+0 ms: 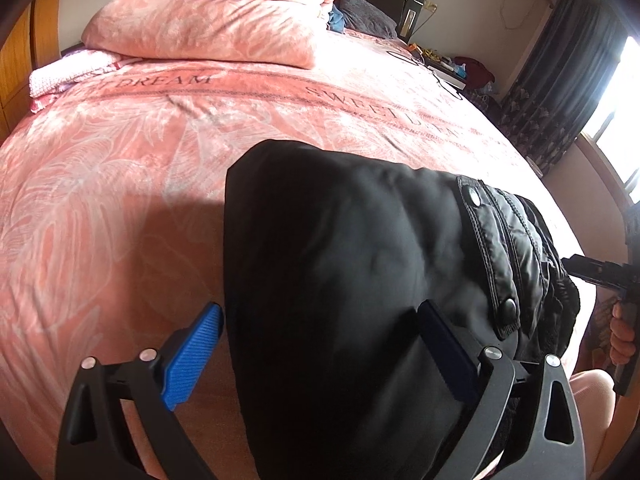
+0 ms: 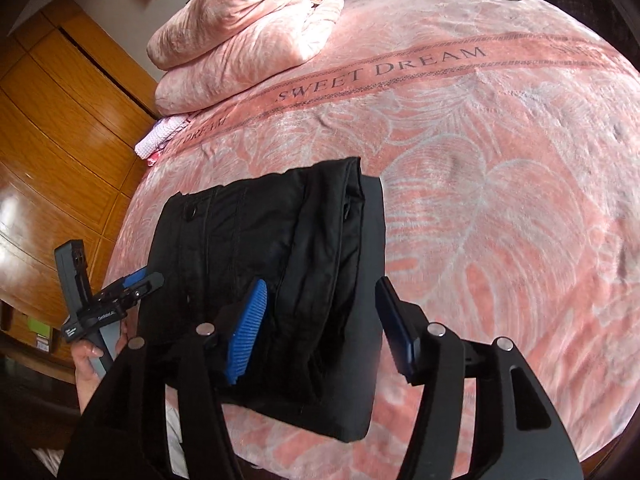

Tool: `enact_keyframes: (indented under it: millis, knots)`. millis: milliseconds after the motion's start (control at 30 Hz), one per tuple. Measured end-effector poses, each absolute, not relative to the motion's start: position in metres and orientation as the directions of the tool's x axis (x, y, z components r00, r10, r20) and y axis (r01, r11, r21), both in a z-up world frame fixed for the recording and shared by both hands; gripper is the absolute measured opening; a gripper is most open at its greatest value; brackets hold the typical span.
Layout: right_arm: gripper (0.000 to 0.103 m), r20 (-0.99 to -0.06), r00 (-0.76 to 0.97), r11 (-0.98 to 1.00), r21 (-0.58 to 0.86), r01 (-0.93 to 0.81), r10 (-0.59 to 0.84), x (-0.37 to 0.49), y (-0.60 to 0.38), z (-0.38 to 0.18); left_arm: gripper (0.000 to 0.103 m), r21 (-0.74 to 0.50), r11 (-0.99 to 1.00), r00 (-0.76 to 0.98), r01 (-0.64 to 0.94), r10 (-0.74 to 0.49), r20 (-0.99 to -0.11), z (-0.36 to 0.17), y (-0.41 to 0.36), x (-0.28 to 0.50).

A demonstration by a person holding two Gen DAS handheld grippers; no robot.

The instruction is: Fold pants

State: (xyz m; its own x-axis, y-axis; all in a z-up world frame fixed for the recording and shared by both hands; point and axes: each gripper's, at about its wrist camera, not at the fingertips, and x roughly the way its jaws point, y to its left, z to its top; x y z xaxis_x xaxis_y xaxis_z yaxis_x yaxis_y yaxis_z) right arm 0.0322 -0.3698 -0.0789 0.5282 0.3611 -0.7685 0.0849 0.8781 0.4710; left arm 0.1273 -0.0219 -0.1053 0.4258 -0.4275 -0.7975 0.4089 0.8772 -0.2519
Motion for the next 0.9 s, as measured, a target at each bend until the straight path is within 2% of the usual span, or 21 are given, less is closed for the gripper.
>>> enact_keyframes:
  millis: [100, 133, 200, 333, 533, 600, 667, 900]
  knots:
    - [0.058, -0.79, 0.49, 0.877, 0.47, 0.101, 0.368, 0.011, -0.362, -0.091, 0.098, -0.228, 0.878, 0.425, 0.422, -0.413, -0.805, -0.105, -0.021, 0.119]
    - [0.053, -0.793, 0.484, 0.876, 0.471, 0.101, 0.37, 0.007, -0.359, -0.096, 0.098, -0.227, 0.878, 0.423, 0.42, -0.411, -0.807, -0.106, -0.021, 0.118]
    - [0.033, -0.779, 0.482, 0.861, 0.5, 0.092, 0.401, 0.0, -0.355, -0.101, 0.098, -0.241, 0.879, 0.41, 0.412, -0.415, -0.812, -0.108, -0.019, 0.118]
    - [0.02, -0.771, 0.489, 0.858, 0.506, 0.081, 0.409, -0.003, -0.352, -0.097, 0.098, -0.276, 0.878, 0.387, 0.392, -0.429, -0.816, -0.112, -0.014, 0.117]
    - [0.02, -0.84, 0.404, 0.885, 0.446, 0.132, 0.362, 0.004, -0.352, -0.122, 0.1, -0.281, 0.872, 0.358, 0.401, -0.431, -0.828, -0.12, -0.019, 0.117]
    - [0.025, -0.848, 0.396, 0.891, 0.434, 0.137, 0.352, 0.005, -0.352, -0.126, 0.1, -0.283, 0.872, 0.352, 0.4, -0.432, -0.83, -0.121, -0.02, 0.118]
    - [0.032, -0.848, 0.402, 0.894, 0.427, 0.134, 0.344, 0.003, -0.354, -0.122, 0.1, -0.277, 0.873, 0.356, 0.402, -0.427, -0.831, -0.119, -0.02, 0.117]
    - [0.032, -0.812, 0.499, 0.913, 0.397, 0.092, 0.303, -0.019, -0.349, -0.097, 0.099, -0.265, 0.88, 0.37, 0.394, -0.416, -0.831, -0.111, -0.006, 0.11]
